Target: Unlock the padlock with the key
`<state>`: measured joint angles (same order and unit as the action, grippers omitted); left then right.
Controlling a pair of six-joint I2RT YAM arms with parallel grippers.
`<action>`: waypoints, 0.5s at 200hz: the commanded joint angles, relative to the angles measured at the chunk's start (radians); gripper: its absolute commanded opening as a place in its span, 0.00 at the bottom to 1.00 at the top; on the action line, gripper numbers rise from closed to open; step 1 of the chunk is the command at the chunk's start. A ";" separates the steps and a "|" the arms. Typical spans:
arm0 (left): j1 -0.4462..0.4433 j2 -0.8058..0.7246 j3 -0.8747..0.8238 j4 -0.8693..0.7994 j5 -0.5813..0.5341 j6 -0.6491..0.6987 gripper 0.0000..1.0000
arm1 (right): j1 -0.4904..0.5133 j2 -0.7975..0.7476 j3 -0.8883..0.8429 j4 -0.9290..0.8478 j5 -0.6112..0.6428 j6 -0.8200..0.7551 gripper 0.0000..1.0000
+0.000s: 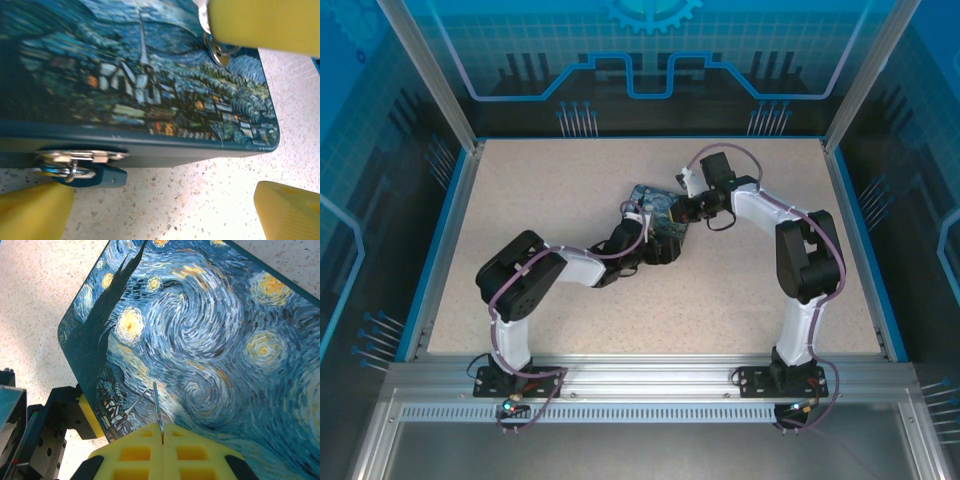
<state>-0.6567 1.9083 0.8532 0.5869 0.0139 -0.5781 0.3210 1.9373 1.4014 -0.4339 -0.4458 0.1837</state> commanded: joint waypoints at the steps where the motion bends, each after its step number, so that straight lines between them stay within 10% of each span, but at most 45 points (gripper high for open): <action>1: 0.040 0.003 -0.029 0.069 -0.040 -0.071 0.96 | 0.024 0.048 -0.051 -0.109 0.062 -0.003 0.00; 100: 0.046 0.025 -0.006 0.067 -0.016 -0.100 0.91 | 0.027 0.042 -0.060 -0.097 0.058 -0.004 0.00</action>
<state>-0.6228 1.9087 0.8501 0.6052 -0.0006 -0.6369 0.3225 1.9373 1.3972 -0.4191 -0.4450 0.1833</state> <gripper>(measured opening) 0.937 0.042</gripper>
